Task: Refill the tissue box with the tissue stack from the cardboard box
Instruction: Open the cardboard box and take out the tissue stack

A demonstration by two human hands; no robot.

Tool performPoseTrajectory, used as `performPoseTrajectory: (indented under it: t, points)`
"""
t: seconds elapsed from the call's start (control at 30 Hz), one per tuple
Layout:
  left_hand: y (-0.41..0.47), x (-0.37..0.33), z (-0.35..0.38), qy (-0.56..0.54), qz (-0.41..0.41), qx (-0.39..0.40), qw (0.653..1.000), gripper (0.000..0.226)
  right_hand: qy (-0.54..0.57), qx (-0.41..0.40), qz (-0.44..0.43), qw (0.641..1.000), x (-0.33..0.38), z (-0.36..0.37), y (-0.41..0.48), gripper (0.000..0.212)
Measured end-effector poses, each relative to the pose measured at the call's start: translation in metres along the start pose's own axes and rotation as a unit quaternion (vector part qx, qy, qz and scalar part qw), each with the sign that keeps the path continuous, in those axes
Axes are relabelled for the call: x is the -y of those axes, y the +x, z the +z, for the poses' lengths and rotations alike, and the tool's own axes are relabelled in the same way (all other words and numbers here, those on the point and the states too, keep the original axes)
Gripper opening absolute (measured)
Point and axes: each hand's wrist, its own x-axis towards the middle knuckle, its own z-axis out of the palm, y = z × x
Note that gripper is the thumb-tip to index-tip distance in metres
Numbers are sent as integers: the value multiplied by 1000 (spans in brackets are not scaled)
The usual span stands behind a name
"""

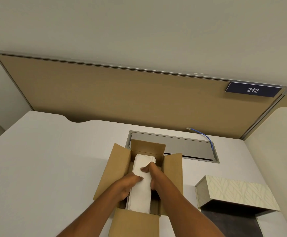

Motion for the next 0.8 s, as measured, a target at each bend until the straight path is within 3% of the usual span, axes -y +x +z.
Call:
performPoseTrajectory:
  t: [0.17, 0.37, 0.57, 0.7, 0.8]
  points:
    - [-6, -6, -9, 16, 17, 83, 996, 40, 130, 68, -5, 989, -6, -10, -14, 44]
    - [-21, -19, -27, 7, 55, 177, 983, 38, 149, 71, -50, 985, 0, -24, -35, 32]
    - [-61, -31, -34, 48, 161, 116, 979, 62, 216, 73, -111, 967, 4, -42, -79, 35]
    - [-98, -39, -25, 39, 218, 83, 972, 89, 288, 118, -168, 935, -4, -63, -122, 56]
    - [-127, -46, -14, 94, 238, 84, 963, 106, 337, 143, -214, 906, -22, -82, -152, 65]
